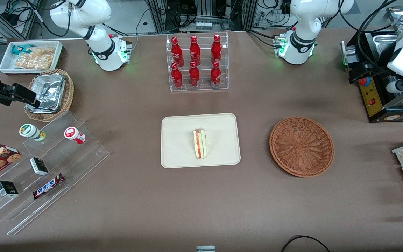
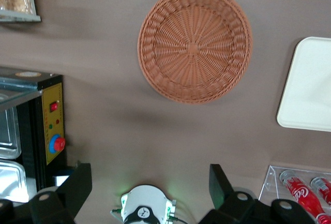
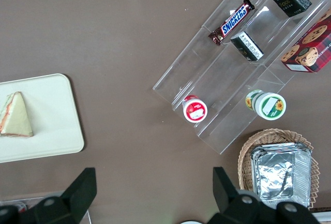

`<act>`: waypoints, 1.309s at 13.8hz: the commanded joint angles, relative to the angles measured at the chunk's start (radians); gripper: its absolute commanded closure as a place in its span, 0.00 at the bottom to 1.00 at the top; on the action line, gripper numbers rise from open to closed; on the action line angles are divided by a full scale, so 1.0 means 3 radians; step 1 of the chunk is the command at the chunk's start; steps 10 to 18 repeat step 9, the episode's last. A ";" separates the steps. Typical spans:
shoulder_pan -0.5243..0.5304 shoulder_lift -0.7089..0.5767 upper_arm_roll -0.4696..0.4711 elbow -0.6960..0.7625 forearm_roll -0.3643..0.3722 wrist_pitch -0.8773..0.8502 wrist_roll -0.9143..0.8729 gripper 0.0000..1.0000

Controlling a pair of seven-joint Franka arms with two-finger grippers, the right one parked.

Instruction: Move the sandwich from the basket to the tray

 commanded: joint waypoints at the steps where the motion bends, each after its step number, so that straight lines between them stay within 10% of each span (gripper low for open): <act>1: -0.0035 0.0184 0.0035 0.0220 -0.0015 0.0133 0.0029 0.00; 18: -0.0004 0.0338 0.0040 0.0456 0.0010 0.0077 0.0131 0.00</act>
